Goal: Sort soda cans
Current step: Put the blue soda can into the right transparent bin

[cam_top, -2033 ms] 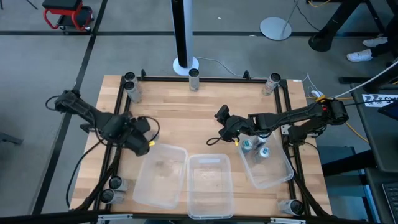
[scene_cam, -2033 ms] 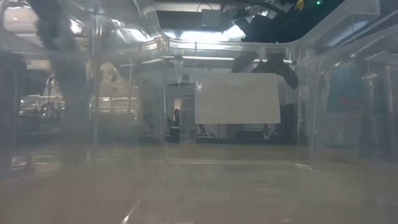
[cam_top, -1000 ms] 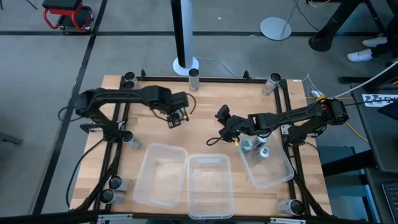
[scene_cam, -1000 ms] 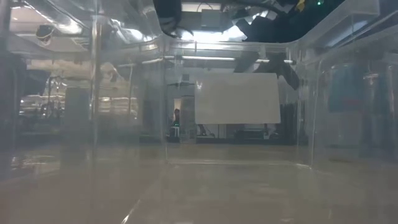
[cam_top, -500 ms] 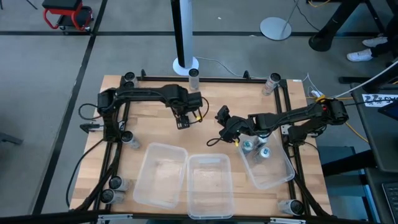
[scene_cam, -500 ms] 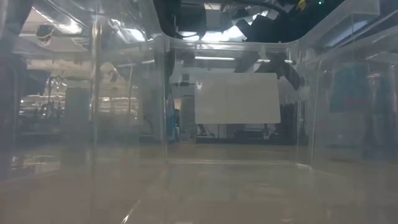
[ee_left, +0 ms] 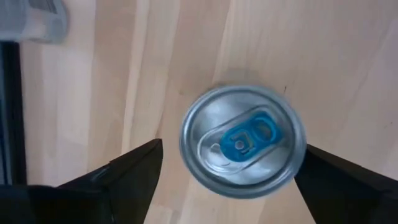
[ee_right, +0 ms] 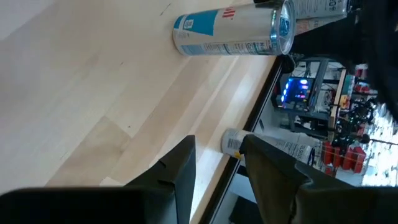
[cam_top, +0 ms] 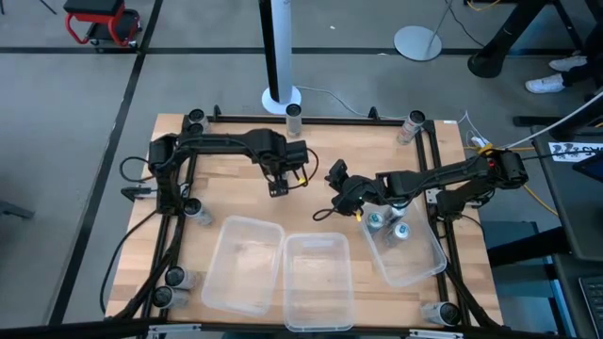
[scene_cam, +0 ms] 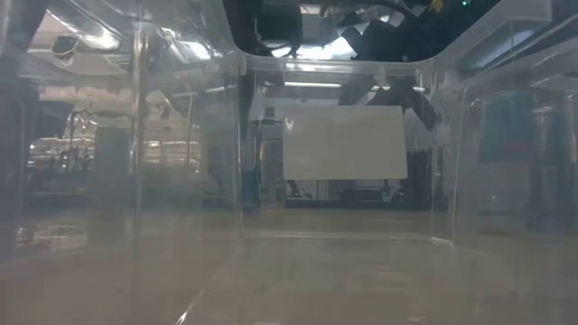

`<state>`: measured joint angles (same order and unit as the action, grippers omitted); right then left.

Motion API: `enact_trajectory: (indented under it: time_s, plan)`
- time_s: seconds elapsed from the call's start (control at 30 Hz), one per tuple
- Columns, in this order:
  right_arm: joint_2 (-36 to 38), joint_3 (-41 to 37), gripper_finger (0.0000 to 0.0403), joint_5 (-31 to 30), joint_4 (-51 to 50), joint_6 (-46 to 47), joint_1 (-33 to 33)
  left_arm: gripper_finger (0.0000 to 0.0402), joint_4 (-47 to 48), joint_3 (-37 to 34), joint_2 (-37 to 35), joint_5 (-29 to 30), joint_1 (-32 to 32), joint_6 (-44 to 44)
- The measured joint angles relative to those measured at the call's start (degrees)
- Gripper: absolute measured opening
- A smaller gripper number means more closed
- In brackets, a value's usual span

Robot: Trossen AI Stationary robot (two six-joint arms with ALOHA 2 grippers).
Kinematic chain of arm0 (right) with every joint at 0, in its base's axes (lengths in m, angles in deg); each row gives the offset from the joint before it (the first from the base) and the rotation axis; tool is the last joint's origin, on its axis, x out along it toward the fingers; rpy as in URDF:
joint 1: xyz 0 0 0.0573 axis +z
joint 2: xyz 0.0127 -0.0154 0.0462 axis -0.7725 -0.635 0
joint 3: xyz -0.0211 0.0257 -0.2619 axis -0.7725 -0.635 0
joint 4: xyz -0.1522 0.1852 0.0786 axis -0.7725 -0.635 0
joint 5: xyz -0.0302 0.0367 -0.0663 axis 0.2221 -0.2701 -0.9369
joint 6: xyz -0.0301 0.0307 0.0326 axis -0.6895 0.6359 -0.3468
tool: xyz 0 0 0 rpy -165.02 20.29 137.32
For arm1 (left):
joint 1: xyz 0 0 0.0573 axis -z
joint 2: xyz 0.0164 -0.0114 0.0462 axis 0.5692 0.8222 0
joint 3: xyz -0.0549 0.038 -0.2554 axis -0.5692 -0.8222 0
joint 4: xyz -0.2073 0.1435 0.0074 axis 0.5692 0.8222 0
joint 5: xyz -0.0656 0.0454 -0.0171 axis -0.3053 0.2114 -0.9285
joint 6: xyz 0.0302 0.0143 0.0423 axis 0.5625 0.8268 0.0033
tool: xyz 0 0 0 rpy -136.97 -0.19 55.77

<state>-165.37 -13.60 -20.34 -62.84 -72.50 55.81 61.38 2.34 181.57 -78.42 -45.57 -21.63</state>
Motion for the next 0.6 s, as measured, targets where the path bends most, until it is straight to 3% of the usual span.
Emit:
enact_trajectory:
  time_s: [0.13,0.23,0.4,0.6]
  plan:
    - [0.0,0.0,0.0152,0.4,0.8,0.1,0.0,0.0336,1.3,1.0,-2.1,0.0,1.7,1.0]
    - [0.0,0.0,0.0191,0.3,3.9,0.1,0.0,0.0337,1.0,-0.1,-7.4,0.2,3.4,1.0]
    - [0.0,1.7,0.0261,-1.6,7.7,1.0,-0.7,0.0335,-1.7,-7.2,-22.5,2.5,6.3,-3.1]
    - [-1.1,5.9,0.0302,6.1,11.6,1.6,-3.4,0.0334,-11.6,-21.3,-43.0,8.3,11.2,-9.2]
